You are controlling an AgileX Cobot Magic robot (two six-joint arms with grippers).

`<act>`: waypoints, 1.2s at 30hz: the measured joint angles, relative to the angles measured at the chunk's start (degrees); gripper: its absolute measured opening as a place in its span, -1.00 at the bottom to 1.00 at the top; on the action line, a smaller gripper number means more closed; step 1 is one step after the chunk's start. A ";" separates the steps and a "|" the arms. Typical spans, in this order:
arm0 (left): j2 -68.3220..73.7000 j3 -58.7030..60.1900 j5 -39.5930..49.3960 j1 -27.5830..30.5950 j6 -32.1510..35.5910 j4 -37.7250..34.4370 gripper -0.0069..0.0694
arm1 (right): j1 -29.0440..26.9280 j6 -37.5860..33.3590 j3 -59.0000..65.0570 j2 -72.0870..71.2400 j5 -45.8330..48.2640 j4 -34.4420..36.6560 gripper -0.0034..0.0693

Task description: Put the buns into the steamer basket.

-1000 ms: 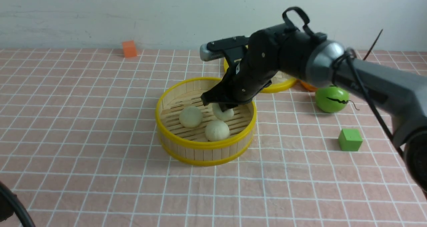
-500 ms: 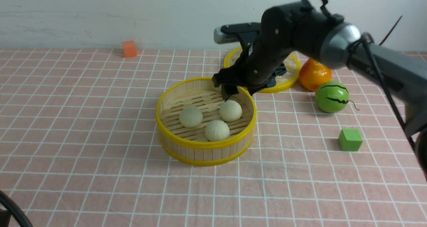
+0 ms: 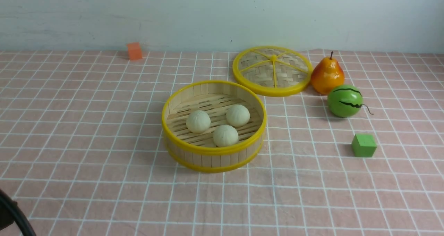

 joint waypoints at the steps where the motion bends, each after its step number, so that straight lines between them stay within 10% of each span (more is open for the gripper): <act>1: 0.00 0.00 0.00 0.00 0.00 0.00 -0.72 | 0.00 0.00 2.05 -2.83 0.00 -0.18 -0.96; 7: 0.00 0.00 0.00 0.00 0.00 0.00 -0.71 | 0.00 0.37 19.68 -18.76 -0.47 -0.22 -0.96; 16: 0.00 0.00 0.00 0.00 0.00 0.00 -0.68 | 0.00 4.26 57.05 -48.19 -25.63 -0.45 -0.94; 36: 0.00 0.00 0.00 0.00 0.00 0.00 -0.65 | 0.00 4.26 80.14 -60.28 -33.75 -2.56 -0.91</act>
